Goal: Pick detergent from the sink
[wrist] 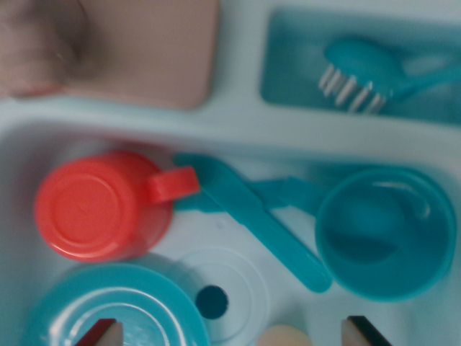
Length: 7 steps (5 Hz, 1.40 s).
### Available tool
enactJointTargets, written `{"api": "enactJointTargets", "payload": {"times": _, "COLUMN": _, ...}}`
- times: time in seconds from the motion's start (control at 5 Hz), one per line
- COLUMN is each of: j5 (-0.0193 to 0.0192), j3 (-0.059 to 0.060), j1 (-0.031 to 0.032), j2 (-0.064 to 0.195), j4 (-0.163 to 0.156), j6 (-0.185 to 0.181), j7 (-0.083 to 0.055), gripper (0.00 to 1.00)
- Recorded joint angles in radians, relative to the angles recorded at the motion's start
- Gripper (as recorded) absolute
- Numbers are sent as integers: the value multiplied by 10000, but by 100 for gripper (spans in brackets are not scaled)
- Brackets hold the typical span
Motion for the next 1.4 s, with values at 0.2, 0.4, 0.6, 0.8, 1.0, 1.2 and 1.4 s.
{"api": "enactJointTargets", "payload": {"times": 0.2, "j5": 42, "j3": -76, "j1": -64, "j2": 43, "j4": -349, "j6": -368, "j7": -212, "gripper": 0}}
{"api": "enactJointTargets", "payload": {"times": 0.4, "j5": 42, "j3": -76, "j1": -64, "j2": 43, "j4": -349, "j6": -368, "j7": -212, "gripper": 0}}
{"api": "enactJointTargets", "payload": {"times": 0.6, "j5": 80, "j3": -144, "j1": -121, "j2": 81, "j4": -658, "j6": -694, "j7": -399, "gripper": 0}}
{"api": "enactJointTargets", "payload": {"times": 0.8, "j5": 80, "j3": -144, "j1": -121, "j2": 81, "j4": -658, "j6": -694, "j7": -399, "gripper": 0}}
{"api": "enactJointTargets", "payload": {"times": 1.0, "j5": 113, "j3": -204, "j1": -171, "j2": 115, "j4": -931, "j6": -983, "j7": -565, "gripper": 0}}
{"api": "enactJointTargets", "payload": {"times": 1.2, "j5": 113, "j3": -204, "j1": -171, "j2": 115, "j4": -931, "j6": -983, "j7": -565, "gripper": 0}}
{"api": "enactJointTargets", "payload": {"times": 1.4, "j5": 139, "j3": -252, "j1": -210, "j2": 142, "j4": -1147, "j6": -1210, "j7": -696, "gripper": 0}}
